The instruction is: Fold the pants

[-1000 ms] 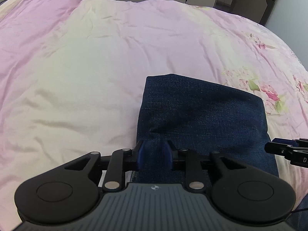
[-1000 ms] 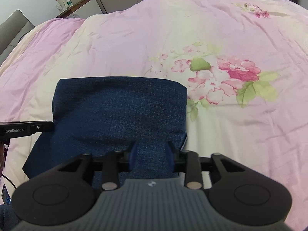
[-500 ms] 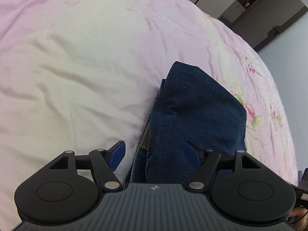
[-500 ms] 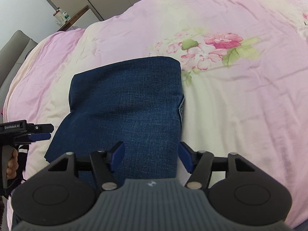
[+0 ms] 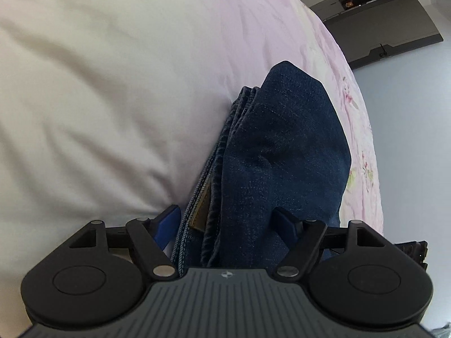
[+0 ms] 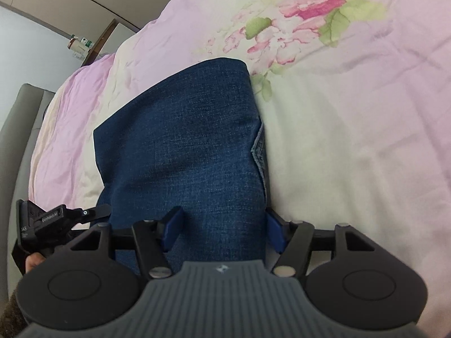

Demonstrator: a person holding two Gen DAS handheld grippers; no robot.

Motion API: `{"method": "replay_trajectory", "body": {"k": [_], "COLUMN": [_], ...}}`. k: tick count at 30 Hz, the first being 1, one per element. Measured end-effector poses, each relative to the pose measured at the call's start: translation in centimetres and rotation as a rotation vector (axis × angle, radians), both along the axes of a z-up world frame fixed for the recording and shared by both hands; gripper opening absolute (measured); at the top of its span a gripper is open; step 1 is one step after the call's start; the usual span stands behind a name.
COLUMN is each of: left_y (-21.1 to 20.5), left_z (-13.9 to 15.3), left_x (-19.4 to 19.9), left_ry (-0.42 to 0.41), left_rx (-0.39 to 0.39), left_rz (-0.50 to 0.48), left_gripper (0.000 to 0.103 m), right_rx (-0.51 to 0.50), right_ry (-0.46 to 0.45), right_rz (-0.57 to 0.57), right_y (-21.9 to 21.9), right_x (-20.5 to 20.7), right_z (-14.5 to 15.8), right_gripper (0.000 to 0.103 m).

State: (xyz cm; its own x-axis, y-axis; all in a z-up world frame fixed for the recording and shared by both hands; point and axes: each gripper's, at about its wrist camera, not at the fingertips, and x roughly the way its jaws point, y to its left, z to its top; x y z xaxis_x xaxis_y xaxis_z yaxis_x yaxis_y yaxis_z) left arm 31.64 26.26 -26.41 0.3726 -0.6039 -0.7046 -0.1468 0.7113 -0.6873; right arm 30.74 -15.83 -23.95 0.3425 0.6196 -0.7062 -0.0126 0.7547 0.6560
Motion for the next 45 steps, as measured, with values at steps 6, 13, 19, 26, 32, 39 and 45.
{"method": "replay_trajectory", "body": {"k": [6, 13, 19, 26, 32, 39, 45], "left_y": [-0.1, -1.3, -1.6, -1.4, 0.9, 7.1, 12.9], "left_z": [-1.2, -0.3, 1.8, 3.9, 6.2, 10.5, 12.8], "left_x": [2.4, 1.9, -0.4, -2.5, -5.3, -7.9, -8.7], "left_ry": [0.035, 0.012, -0.013, -0.048, -0.114, -0.177, -0.186], "left_rx": [-0.062, -0.018, 0.010, -0.004, -0.045, 0.005, 0.090], "left_rz": [-0.060, -0.028, 0.070, 0.134, 0.208, 0.309, 0.391], "left_gripper": [0.086, 0.076, 0.046, 0.033, 0.032, 0.032, 0.032], "right_rx": [0.128, 0.174, 0.125, 0.152, 0.131, 0.180, 0.262], "right_ry": [0.064, 0.091, 0.076, -0.007, -0.088, -0.157, -0.159], "right_rz": [-0.018, -0.047, -0.050, -0.003, 0.074, 0.173, 0.253], "right_y": [-0.8, -0.8, -0.1, 0.1, 1.8, 6.8, 13.8], "right_x": [2.1, 2.6, 2.3, 1.6, 1.6, 2.0, 4.4], "right_z": [-2.3, -2.7, -0.2, 5.4, 10.6, 14.2, 14.1], "right_gripper": [0.055, 0.043, 0.027, 0.015, 0.014, 0.014, 0.014]}}
